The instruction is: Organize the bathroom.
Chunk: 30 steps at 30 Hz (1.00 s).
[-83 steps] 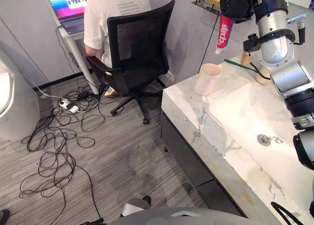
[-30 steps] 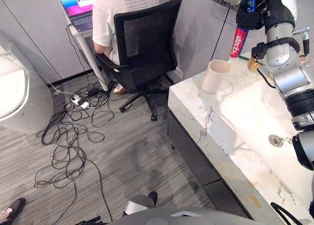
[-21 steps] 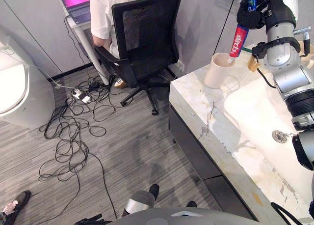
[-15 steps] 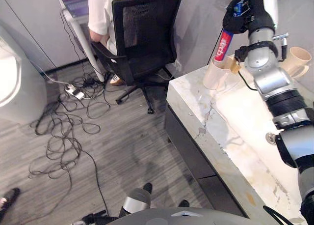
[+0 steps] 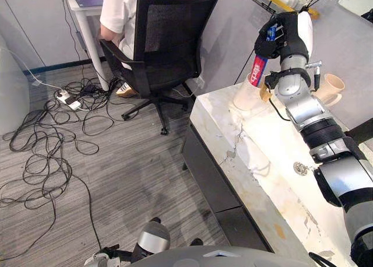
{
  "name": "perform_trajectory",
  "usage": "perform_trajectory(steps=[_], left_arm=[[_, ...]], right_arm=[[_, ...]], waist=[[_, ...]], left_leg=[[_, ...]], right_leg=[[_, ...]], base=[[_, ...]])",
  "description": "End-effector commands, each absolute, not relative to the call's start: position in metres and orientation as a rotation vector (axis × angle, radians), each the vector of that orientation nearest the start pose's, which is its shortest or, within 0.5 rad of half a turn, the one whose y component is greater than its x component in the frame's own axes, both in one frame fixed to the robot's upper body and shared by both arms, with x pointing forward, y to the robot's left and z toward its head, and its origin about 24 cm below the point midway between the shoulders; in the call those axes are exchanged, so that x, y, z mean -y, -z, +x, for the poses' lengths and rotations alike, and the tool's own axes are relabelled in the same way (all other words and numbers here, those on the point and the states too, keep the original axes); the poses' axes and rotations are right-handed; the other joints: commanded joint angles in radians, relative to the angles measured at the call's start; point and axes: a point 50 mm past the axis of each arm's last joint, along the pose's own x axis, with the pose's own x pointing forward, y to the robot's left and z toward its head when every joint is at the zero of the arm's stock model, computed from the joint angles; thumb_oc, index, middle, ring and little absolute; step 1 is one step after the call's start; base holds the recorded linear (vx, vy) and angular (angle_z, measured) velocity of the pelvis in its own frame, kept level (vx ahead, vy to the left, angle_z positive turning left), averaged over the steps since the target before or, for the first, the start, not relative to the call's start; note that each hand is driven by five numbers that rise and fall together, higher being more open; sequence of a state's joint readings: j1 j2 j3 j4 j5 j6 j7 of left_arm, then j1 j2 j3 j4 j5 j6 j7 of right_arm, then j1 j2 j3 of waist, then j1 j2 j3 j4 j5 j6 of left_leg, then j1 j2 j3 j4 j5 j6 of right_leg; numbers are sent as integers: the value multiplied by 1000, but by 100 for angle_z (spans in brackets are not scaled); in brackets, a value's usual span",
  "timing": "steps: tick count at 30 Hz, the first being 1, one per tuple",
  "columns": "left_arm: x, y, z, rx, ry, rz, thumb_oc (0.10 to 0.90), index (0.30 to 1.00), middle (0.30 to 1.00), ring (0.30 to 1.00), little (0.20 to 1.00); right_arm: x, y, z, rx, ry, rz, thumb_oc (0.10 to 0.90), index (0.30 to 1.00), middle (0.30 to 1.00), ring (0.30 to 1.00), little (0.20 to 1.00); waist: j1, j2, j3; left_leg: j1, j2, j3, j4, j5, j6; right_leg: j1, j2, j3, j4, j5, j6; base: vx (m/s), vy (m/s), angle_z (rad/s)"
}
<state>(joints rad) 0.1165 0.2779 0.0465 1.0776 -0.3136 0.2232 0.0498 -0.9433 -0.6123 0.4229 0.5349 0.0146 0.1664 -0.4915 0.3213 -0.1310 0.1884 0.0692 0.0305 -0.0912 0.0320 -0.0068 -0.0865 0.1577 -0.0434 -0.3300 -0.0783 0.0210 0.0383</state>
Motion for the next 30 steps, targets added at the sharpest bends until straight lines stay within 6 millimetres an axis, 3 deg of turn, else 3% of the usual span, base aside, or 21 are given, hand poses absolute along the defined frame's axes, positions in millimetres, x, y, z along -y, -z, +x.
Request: perform_trajectory(steps=[1,6,7,8,30], left_arm=[[-273,156,40,-1410,-456,-9,800,900,900,900,900],[-275,154,51,-1391,-465,-7,800,900,900,900,900],[-275,154,52,-1390,-464,-7,800,900,900,900,900],[-275,154,52,-1391,-466,-7,800,900,900,900,900],[-273,155,55,-1410,-475,0,800,900,900,900,900]], right_arm=[[196,-287,373,651,495,-643,400,300,300,300,300],[195,-287,372,656,481,-612,400,300,300,300,300],[194,-286,373,652,473,-609,466,399,399,399,399],[194,-285,373,646,471,-598,800,900,900,900,900],[188,-274,374,615,444,-563,800,900,900,900,900]], waist=[[6,-6,-93],[3,-12,-84],[2,-12,-83],[1,-13,-83],[-18,-13,-89]], left_leg=[[-30,21,41,34,-58,3],[-41,23,39,42,-59,1],[-41,23,39,43,-58,0],[-39,24,40,42,-58,0],[-18,32,55,42,-59,-2]], right_leg=[[-12,-59,41,104,-74,75],[-17,-55,48,98,-67,78],[-16,-55,48,97,-66,79],[-15,-55,49,96,-65,79],[2,-57,67,94,-68,81]], base=[[-21,-73,-4],[-21,-38,0],[0,0,0],[0,0,0],[0,-1,0]])
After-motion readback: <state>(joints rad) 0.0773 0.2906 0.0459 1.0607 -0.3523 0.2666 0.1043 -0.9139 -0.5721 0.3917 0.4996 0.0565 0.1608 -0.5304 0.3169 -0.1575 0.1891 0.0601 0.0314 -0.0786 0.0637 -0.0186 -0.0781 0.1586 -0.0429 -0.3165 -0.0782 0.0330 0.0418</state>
